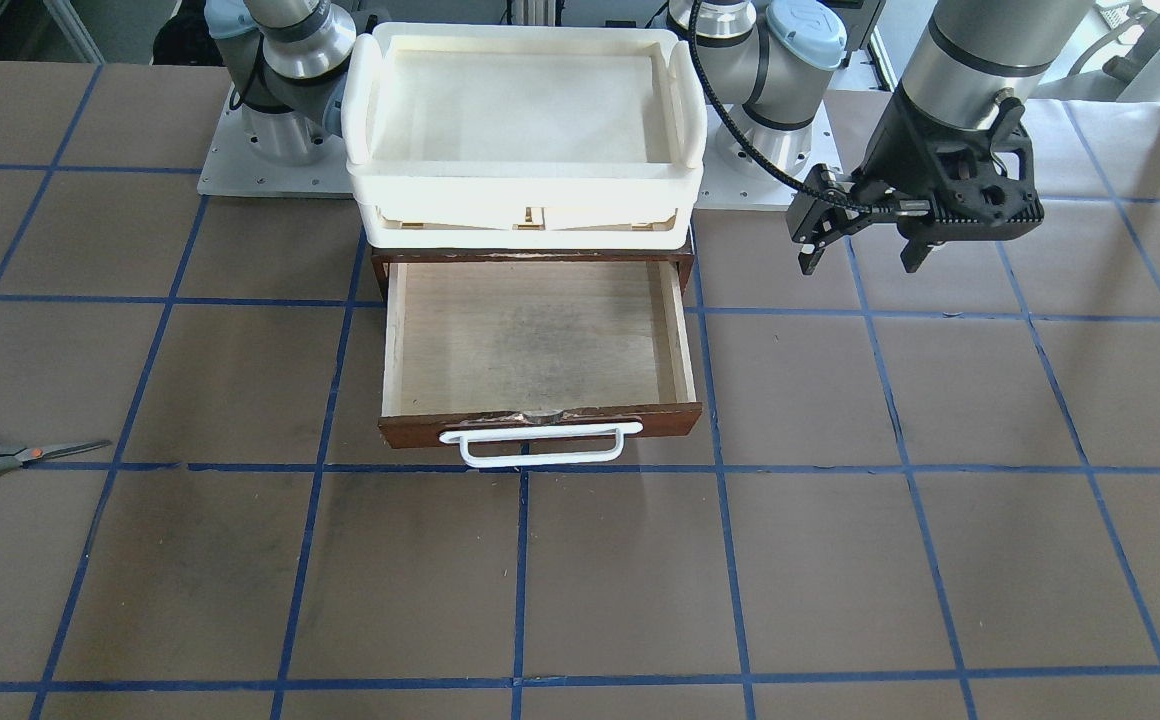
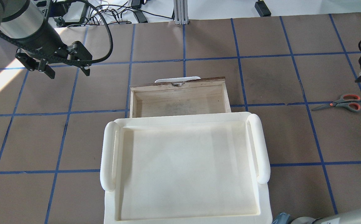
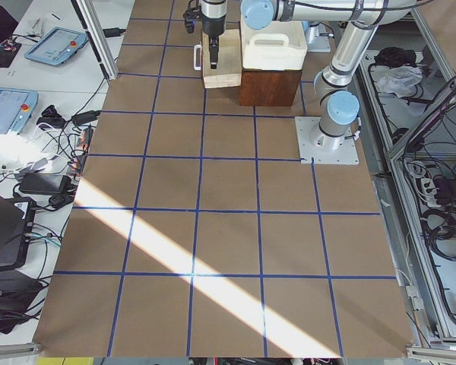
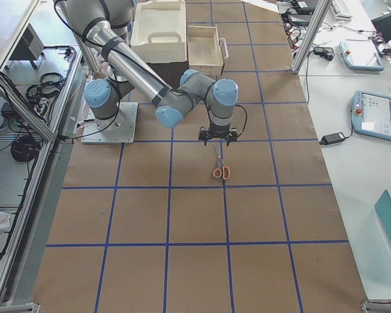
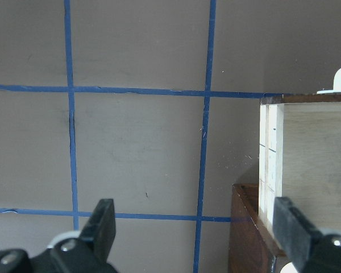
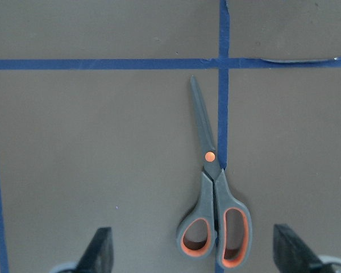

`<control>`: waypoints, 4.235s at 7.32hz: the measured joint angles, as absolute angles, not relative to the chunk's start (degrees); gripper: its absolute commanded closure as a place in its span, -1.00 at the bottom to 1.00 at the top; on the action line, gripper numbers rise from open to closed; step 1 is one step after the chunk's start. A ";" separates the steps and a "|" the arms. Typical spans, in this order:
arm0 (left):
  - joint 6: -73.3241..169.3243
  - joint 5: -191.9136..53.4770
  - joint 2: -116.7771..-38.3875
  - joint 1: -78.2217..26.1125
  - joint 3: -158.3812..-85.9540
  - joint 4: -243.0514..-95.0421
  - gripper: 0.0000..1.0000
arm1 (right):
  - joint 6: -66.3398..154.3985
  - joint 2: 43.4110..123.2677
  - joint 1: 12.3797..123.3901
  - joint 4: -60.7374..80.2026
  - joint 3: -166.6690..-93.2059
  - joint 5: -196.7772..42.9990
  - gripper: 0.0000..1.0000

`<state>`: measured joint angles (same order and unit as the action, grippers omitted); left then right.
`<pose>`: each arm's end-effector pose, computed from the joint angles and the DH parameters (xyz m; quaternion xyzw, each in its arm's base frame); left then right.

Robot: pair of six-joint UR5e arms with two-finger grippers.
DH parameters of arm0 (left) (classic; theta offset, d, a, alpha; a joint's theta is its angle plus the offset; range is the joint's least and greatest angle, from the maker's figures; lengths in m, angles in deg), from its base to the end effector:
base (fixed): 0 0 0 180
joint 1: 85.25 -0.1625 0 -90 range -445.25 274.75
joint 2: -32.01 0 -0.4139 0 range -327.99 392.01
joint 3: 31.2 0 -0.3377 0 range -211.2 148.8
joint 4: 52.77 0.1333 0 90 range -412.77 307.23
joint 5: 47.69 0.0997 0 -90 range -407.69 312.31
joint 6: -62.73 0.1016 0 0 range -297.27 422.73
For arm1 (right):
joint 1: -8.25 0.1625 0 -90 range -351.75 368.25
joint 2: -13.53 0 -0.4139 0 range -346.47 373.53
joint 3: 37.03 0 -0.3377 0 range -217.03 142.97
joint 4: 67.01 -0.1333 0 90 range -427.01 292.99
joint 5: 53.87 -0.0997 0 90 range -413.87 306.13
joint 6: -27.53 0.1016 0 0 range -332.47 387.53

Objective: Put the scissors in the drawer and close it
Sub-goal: 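Lower the right gripper and close it on the scissors' handle, then lift the scissors with the right gripper away from the table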

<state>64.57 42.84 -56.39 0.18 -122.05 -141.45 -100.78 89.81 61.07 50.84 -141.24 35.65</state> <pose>-0.0977 -0.4386 0.4827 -0.0239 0.9995 -0.0178 0.0056 -0.1929 -0.4763 0.3047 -0.7140 0.7001 -0.0041 0.0012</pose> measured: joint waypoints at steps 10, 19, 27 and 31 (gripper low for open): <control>64.67 42.85 -56.32 0.18 -122.08 -141.47 -1.00 | -107.61 80.15 60.55 70.04 -146.79 33.07 -0.94; 64.93 43.85 -55.20 0.18 -123.24 -141.64 -1.00 | -107.50 78.33 60.55 70.71 -146.75 33.70 -0.19; 65.00 44.93 -55.09 0.13 -123.31 -141.51 -1.00 | -107.37 78.61 60.56 70.68 -145.21 34.78 1.00; 65.01 44.94 -55.18 0.13 -123.33 -141.44 -1.00 | -107.20 83.62 63.16 58.95 -134.66 36.16 1.00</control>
